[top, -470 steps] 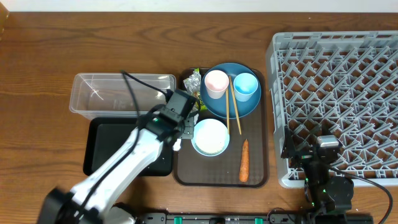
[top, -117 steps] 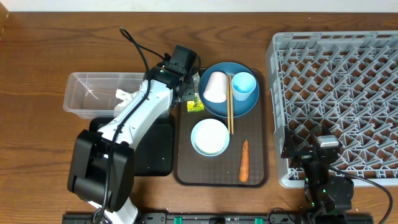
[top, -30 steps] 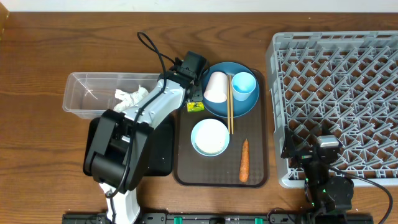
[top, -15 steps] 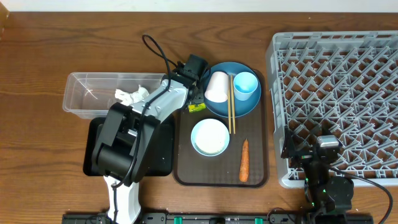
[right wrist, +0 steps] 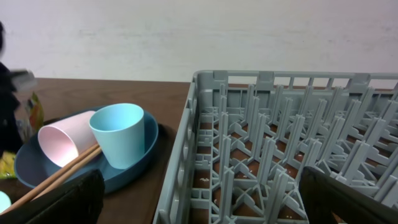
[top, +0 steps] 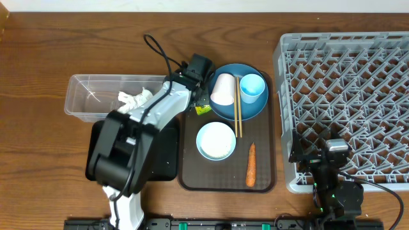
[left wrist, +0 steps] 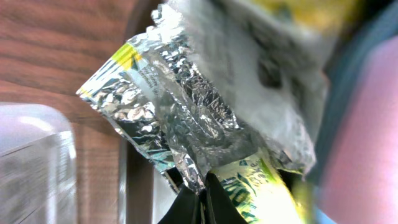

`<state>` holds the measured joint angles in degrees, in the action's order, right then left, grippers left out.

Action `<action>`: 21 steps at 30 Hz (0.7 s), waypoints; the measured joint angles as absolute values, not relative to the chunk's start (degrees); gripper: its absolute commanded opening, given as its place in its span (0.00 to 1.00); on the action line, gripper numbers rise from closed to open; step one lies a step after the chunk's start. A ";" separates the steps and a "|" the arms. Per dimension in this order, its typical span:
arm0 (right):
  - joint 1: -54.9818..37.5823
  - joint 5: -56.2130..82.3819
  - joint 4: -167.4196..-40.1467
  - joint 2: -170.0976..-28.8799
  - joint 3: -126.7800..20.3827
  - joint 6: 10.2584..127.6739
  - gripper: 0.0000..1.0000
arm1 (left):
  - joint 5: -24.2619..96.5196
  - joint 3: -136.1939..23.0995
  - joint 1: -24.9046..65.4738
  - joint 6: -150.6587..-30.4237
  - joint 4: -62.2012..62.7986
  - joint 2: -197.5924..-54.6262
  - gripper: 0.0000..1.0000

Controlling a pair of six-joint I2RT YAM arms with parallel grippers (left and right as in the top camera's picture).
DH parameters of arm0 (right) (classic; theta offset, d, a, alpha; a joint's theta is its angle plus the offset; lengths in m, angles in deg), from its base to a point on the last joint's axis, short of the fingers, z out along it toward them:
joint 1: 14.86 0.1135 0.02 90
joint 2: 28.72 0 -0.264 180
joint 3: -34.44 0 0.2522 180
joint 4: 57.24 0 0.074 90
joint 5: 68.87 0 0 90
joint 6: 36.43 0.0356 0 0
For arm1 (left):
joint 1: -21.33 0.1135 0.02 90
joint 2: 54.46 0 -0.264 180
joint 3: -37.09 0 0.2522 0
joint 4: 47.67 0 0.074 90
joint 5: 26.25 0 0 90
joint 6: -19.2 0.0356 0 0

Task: Sort waste into correct bins and load items into the dishwasher rack
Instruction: 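Carry the foil wrapper left into the clear bin and release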

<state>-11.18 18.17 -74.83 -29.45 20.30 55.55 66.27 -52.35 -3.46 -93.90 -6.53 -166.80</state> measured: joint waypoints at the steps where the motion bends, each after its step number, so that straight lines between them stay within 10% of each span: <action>1: -11.18 18.17 -74.83 -29.45 20.30 55.55 0.99 | 66.20 -52.35 -3.46 -93.63 -6.16 -165.53 0.06; 21: -11.18 18.17 -74.83 -29.45 20.30 55.55 0.99 | 69.77 -52.35 2.66 -93.07 5.51 -142.43 0.06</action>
<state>-11.18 18.17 -74.83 -29.45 20.30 55.55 69.77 -52.35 2.66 -93.07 5.51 -142.43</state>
